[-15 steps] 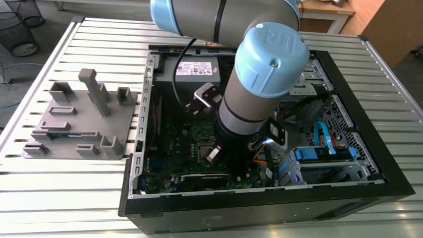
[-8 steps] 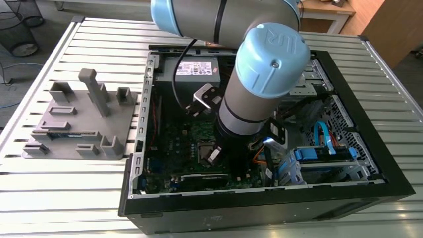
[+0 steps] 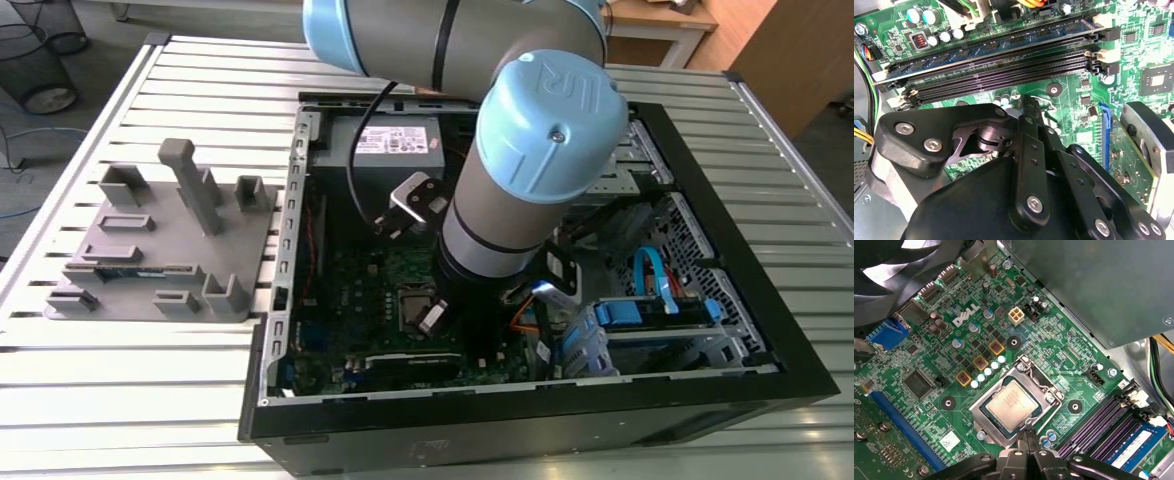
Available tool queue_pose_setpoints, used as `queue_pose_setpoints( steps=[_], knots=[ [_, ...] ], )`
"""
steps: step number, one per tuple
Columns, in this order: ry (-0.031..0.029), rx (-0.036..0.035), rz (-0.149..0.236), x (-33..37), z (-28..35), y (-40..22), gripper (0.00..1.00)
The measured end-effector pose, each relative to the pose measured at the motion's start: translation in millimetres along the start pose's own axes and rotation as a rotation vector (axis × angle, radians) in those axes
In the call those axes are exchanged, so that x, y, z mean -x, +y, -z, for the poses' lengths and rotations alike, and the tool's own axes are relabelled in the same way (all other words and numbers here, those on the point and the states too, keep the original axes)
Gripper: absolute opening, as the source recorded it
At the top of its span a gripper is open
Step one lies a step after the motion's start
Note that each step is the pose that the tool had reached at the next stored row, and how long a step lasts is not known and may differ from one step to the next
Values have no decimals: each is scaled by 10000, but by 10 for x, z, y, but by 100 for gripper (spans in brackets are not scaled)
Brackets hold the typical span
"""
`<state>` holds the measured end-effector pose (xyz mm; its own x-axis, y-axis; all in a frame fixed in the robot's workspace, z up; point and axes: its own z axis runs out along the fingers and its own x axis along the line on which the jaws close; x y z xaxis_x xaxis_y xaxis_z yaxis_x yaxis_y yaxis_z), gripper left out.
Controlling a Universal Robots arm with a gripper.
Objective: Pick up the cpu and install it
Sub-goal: 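Install the first cpu locking lever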
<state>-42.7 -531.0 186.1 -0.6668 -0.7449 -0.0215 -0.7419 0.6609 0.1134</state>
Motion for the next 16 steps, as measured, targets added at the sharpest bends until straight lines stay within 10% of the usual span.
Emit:
queue_pose_setpoints(
  steps=[16],
  knots=[
    [-113, 98, 11, -46, 51, -36, 11]
  ],
)
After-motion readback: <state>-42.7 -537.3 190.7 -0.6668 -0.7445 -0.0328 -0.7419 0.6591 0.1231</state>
